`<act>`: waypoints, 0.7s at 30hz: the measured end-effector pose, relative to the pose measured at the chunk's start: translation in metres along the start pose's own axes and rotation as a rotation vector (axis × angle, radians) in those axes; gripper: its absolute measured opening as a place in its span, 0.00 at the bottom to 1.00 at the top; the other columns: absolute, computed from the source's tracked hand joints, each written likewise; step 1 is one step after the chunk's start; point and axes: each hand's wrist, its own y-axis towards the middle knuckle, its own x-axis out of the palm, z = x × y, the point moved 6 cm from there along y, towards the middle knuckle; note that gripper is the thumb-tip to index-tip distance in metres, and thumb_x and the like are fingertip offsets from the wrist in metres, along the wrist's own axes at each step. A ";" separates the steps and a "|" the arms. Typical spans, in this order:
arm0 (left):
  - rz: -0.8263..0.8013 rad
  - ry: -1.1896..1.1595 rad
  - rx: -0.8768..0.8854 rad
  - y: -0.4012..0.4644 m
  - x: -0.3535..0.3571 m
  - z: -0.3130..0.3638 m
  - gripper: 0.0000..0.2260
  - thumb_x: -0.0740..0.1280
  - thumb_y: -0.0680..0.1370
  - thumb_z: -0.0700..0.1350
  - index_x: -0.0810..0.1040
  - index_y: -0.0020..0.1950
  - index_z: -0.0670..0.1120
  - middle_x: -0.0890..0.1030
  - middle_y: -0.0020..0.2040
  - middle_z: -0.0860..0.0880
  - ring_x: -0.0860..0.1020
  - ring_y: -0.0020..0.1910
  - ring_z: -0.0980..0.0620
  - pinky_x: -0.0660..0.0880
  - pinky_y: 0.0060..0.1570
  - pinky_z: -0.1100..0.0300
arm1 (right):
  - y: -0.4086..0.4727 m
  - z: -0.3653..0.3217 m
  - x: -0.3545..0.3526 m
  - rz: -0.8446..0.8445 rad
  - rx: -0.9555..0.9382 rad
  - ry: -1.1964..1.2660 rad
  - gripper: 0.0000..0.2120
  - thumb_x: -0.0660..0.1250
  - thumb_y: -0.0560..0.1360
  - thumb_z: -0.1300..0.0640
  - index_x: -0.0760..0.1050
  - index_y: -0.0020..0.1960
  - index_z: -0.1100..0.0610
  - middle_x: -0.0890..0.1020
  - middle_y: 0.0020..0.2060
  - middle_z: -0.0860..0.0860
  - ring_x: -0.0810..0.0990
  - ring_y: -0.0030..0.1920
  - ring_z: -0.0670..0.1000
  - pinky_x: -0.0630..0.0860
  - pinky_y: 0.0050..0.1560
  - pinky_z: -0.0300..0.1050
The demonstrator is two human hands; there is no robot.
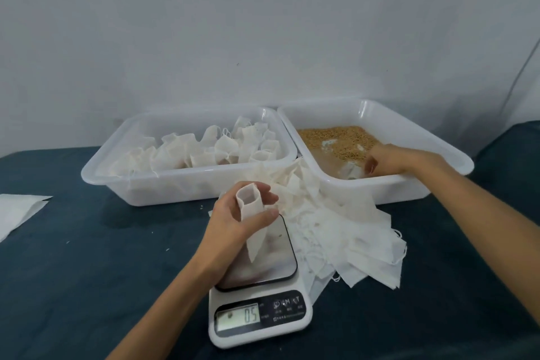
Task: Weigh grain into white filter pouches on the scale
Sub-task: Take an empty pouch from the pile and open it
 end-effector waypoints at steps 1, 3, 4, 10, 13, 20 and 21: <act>0.000 0.001 0.001 0.000 0.000 0.000 0.15 0.77 0.73 0.47 0.81 0.58 0.49 0.86 0.54 0.50 0.84 0.51 0.54 0.80 0.49 0.62 | 0.002 -0.004 0.004 -0.024 0.001 -0.035 0.10 0.68 0.79 0.59 0.82 0.59 0.56 0.83 0.56 0.52 0.78 0.51 0.51 0.73 0.50 0.43; 0.002 0.007 0.002 -0.001 0.000 0.000 0.15 0.77 0.72 0.48 0.81 0.57 0.51 0.86 0.54 0.50 0.84 0.51 0.54 0.80 0.48 0.61 | 0.005 -0.010 0.007 -0.025 -0.005 -0.089 0.09 0.66 0.79 0.60 0.81 0.57 0.57 0.83 0.54 0.54 0.80 0.52 0.53 0.76 0.52 0.47; 0.005 0.010 0.004 -0.001 0.000 0.000 0.15 0.77 0.72 0.49 0.81 0.57 0.52 0.86 0.54 0.50 0.84 0.51 0.54 0.80 0.48 0.61 | 0.005 -0.011 0.006 0.007 -0.010 -0.078 0.06 0.67 0.79 0.58 0.81 0.54 0.57 0.83 0.50 0.54 0.80 0.50 0.54 0.76 0.50 0.48; 0.028 -0.007 0.006 -0.002 -0.006 0.001 0.17 0.78 0.69 0.54 0.81 0.57 0.54 0.86 0.55 0.50 0.84 0.52 0.53 0.78 0.50 0.55 | -0.006 -0.002 -0.019 0.176 -0.026 -0.058 0.05 0.69 0.79 0.57 0.77 0.49 0.59 0.82 0.47 0.56 0.78 0.44 0.53 0.74 0.49 0.49; 0.029 -0.012 0.007 -0.001 -0.007 0.002 0.16 0.78 0.71 0.51 0.81 0.57 0.53 0.87 0.56 0.49 0.84 0.53 0.53 0.78 0.50 0.57 | -0.018 0.008 -0.030 0.002 0.011 -0.064 0.03 0.67 0.80 0.58 0.79 0.50 0.53 0.84 0.45 0.51 0.82 0.42 0.49 0.78 0.44 0.45; 0.028 0.011 -0.007 -0.001 -0.006 0.000 0.15 0.77 0.73 0.49 0.81 0.58 0.54 0.86 0.56 0.50 0.84 0.52 0.53 0.79 0.48 0.58 | -0.021 -0.033 -0.041 -0.011 -0.024 -0.052 0.08 0.67 0.81 0.56 0.81 0.49 0.61 0.85 0.41 0.52 0.81 0.37 0.48 0.76 0.38 0.40; 0.029 0.012 -0.009 -0.002 -0.006 -0.001 0.15 0.77 0.73 0.49 0.81 0.58 0.54 0.86 0.56 0.50 0.84 0.52 0.53 0.79 0.48 0.58 | -0.016 -0.044 -0.039 0.032 -0.028 -0.054 0.08 0.67 0.81 0.57 0.80 0.48 0.62 0.84 0.40 0.53 0.80 0.36 0.49 0.76 0.37 0.41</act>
